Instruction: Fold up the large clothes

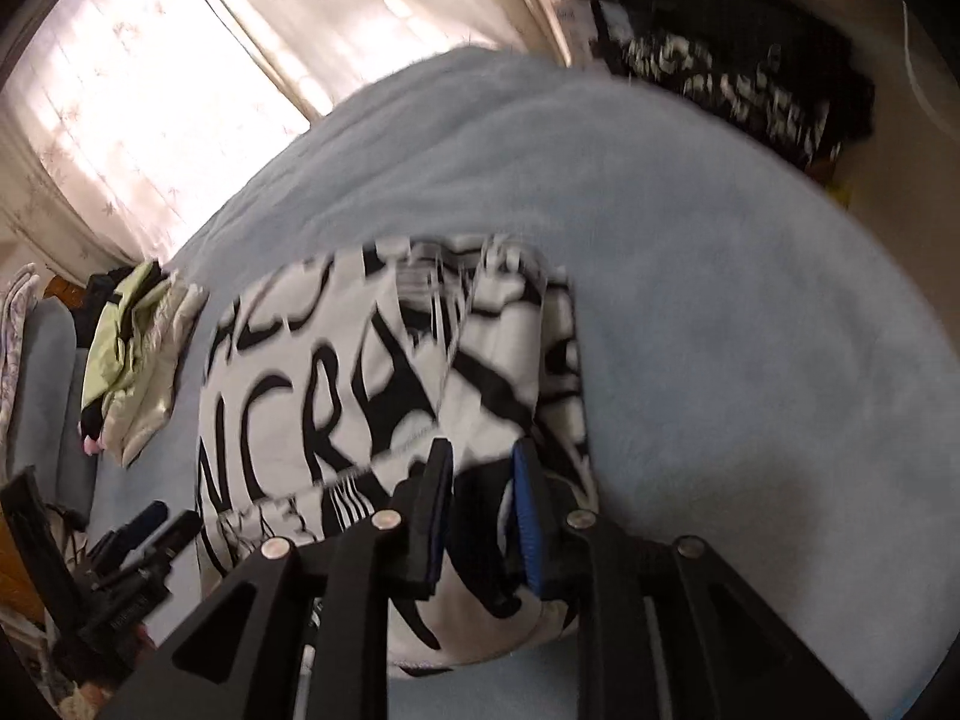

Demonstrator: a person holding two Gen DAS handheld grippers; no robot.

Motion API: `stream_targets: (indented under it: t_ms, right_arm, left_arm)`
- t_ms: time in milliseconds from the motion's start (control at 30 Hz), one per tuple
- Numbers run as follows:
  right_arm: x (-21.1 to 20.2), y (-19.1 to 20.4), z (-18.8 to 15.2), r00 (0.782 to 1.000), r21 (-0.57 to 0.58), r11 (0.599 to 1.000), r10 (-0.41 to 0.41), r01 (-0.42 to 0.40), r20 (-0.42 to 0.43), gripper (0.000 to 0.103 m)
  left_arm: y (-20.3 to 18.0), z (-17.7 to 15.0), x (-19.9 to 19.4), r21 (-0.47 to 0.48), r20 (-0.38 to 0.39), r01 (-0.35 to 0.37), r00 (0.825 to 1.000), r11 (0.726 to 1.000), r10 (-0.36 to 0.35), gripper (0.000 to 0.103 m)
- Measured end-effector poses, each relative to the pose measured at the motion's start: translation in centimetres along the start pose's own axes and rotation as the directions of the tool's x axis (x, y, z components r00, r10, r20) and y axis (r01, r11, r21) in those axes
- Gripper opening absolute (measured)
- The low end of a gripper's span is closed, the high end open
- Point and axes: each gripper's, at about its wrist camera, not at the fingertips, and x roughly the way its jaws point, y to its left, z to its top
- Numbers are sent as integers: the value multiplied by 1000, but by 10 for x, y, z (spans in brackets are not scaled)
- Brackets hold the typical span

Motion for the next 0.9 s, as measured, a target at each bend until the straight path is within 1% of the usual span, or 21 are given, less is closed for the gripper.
stream_targets:
  t_ms: [67, 100, 133, 200, 233, 300, 367, 433, 500, 533, 567, 600, 633, 667, 700, 733, 800, 900]
  right_arm:
    - [-4, 13, 11, 998, -35, 999, 23, -21, 65, 24]
    - [-1, 23, 16, 997, -50, 999, 25, -22, 76, 24]
    - [4, 33, 22, 996, -69, 997, 42, -36, 80, 24]
    - [19, 57, 29, 994, -112, 992, 74, -65, 83, 24]
    - [28, 69, 32, 994, -143, 988, 78, -65, 81, 24]
    - [57, 93, 37, 996, -192, 979, 72, -61, 48, 24]
    - [86, 106, 41, 998, -207, 976, 66, -63, 4, 24]
    - [106, 107, 45, 999, -211, 977, 31, -34, -15, 24]
    - [125, 94, 49, 999, -209, 978, -29, 25, -16, 24]
    - [131, 83, 50, 998, -202, 978, -59, 54, -18, 24]
    - [135, 72, 51, 996, -194, 978, -87, 82, -20, 23]
    - [137, 63, 52, 994, -181, 979, -103, 98, -21, 21]
    - [137, 51, 53, 995, -159, 983, -100, 95, -23, 19]
    - [137, 40, 54, 997, -136, 988, -77, 72, -32, 9]
    - [138, 31, 54, 996, -120, 990, -78, 72, -42, 0]
    - [138, 24, 55, 996, -103, 992, -76, 71, -48, 0]
    - [136, 15, 58, 993, -68, 991, -114, 111, -43, 0]
    - [134, 4, 61, 994, -15, 995, -96, 95, -55, 0]
  left_arm:
    - [10, 14, 7, -48, -11, -13, 1000, 999, 12, 72]
    - [13, 19, 10, -65, -14, -15, 1000, 998, 14, 71]
    - [16, 24, 15, -83, -14, -15, 1000, 996, 14, 69]
    - [21, 32, 27, -120, -19, -24, 1000, 992, 22, 68]
    - [22, 35, 34, -139, -24, -18, 1000, 990, 14, 68]
    - [22, 40, 46, -166, -35, -4, 999, 986, -2, 68]
    - [16, 43, 56, -158, -35, -11, 999, 987, 5, 68]
    - [9, 48, 63, -129, -15, -29, 1000, 991, 27, 68]
    - [1, 53, 71, -87, 24, -66, 997, 994, 68, 69]
    - [-3, 54, 75, -74, 32, -81, 996, 994, 83, 71]
    - [-7, 55, 80, -57, 34, -100, 994, 993, 102, 74]
    - [-8, 57, 87, -52, 20, -109, 994, 993, 110, 77]
    - [-8, 57, 93, -57, 0, -106, 994, 993, 106, 78]
    - [-7, 58, 99, -69, -22, -93, 996, 993, 91, 78]
    - [-5, 58, 105, -83, -40, -81, 996, 993, 78, 81]
    - [-4, 57, 109, -96, -47, -80, 996, 992, 76, 84]
    - [-3, 55, 111, -104, -42, -86, 996, 991, 82, 86]
    - [0, 56, 109, -108, -39, -80, 996, 991, 76, 86]
